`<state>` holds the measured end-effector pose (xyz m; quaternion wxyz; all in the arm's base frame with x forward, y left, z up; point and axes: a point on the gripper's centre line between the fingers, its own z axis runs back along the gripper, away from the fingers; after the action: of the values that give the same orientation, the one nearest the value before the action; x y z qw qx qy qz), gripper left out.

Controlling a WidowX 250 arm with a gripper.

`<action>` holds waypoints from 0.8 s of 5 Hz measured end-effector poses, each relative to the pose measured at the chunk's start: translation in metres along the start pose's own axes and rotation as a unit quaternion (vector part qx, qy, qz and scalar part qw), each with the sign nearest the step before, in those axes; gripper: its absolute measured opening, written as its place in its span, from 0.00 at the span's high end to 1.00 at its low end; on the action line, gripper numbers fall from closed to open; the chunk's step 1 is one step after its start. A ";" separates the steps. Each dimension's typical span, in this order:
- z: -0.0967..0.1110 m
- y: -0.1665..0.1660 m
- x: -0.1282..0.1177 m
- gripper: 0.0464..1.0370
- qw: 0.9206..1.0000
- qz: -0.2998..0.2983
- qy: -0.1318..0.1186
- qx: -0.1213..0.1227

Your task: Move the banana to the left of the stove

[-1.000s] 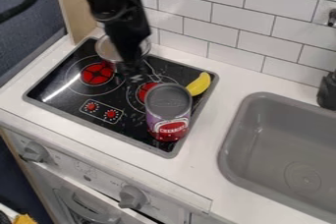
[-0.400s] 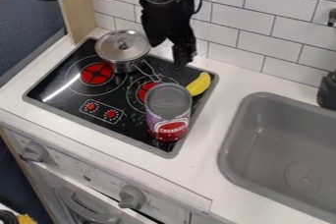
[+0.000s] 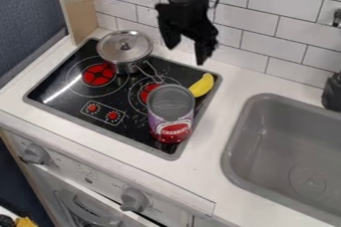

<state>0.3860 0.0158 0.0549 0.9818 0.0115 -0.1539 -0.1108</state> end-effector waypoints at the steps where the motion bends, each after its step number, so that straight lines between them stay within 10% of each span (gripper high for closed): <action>1: -0.023 -0.014 0.008 0.04 1.000 -0.025 0.014 -0.010; 4: -0.060 -0.025 0.004 0.04 0.999 -0.033 0.033 -0.027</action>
<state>0.4024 -0.0097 -0.0030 0.9822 -0.0065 -0.1174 -0.1466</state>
